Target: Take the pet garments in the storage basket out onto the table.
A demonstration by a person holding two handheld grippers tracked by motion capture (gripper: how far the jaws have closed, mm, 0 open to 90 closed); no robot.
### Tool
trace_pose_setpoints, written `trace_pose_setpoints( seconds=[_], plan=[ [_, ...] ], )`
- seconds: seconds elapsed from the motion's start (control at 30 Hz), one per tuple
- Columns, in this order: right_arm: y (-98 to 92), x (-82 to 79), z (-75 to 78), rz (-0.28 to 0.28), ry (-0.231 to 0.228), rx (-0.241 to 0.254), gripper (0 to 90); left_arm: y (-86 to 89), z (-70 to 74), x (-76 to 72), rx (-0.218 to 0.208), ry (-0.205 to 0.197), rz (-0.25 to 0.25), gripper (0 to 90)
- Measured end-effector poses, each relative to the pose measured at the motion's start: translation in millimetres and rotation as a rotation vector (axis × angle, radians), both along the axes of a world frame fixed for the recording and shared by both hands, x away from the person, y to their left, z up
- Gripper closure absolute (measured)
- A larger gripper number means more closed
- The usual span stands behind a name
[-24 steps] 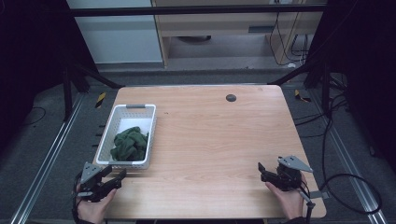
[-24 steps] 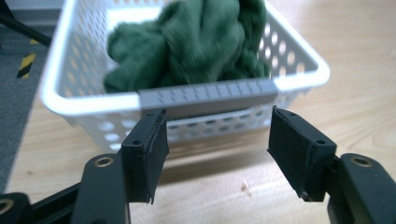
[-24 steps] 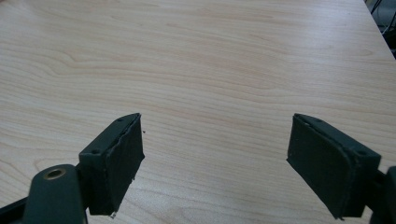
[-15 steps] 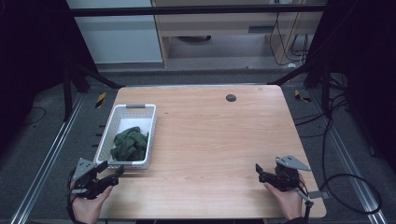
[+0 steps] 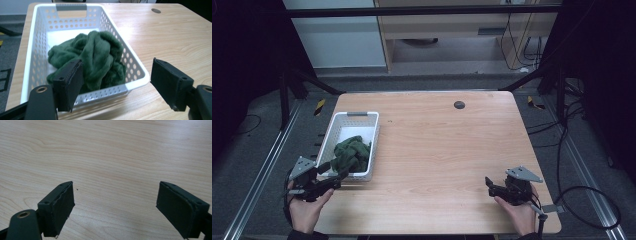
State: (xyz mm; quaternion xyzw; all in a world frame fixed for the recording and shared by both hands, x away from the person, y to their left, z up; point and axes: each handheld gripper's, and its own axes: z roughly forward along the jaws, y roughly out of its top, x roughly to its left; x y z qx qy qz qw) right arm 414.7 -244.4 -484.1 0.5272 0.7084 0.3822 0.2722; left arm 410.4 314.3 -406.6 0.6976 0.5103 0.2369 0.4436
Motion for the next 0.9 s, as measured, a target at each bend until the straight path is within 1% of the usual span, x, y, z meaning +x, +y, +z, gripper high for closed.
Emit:
trace_pose_setpoints(
  seconds=[0.03,0.07,0.1,0.13,0.17,0.23,0.27,0.3,0.37,0.43,0.5,0.73,0.83,0.9],
  plan=[
    [0.0,0.0,0.0,0.0,0.0,0.0,14.5,0.0,0.0,0.0,0.0,0.0,0.0,25.2],
    [-0.2,-0.4,0.5,-0.002,0.001,0.004,14.3,-0.9,4.6,2.5,0.008,-0.003,0.002,25.1],
    [0.1,-1.2,1.4,-0.004,0.004,0.015,14.2,-0.9,6.7,3.5,0.01,-0.005,0.003,25.0],
    [0.1,-1.6,1.9,-0.002,0.004,0.016,14.0,-0.7,8.7,4.5,0.014,-0.007,0.002,24.8],
    [0.0,-1.4,1.9,-0.001,-0.003,0.008,13.9,-0.6,10.4,5.2,0.017,-0.008,0.005,24.6],
    [0.7,-1.3,1.9,-0.002,-0.001,0.004,13.6,-0.1,13.1,7.3,0.027,-0.006,0.002,24.4],
    [1.3,-1.4,1.9,-0.001,0.006,0.008,13.5,0.3,14.1,8.4,0.032,-0.004,0.004,24.1],
    [1.7,-0.9,1.1,0.001,0.007,0.0,13.2,0.7,15.0,9.7,0.036,-0.001,0.003,24.0],
    [3.0,-1.0,0.9,0.005,0.016,0.001,12.9,1.4,16.7,13.2,0.048,0.008,0.006,23.7],
    [3.8,-0.2,0.2,0.013,0.016,-0.009,12.4,1.8,18.6,16.6,0.058,0.015,-0.001,23.7],
    [4.6,0.0,0.0,0.015,0.02,-0.006,12.3,2.0,20.6,20.1,0.066,0.016,-0.004,23.9],
    [4.6,0.0,0.7,0.016,0.011,-0.014,12.2,2.4,25.9,32.3,0.073,0.021,-0.003,23.7],
    [4.6,0.4,0.5,0.016,0.014,-0.014,12.0,1.3,27.0,35.9,0.073,0.021,0.0,23.7],
    [5.0,0.8,0.0,0.015,0.022,-0.012,11.8,-0.4,28.6,42.1,0.077,0.024,-0.004,23.6]
  ],
)
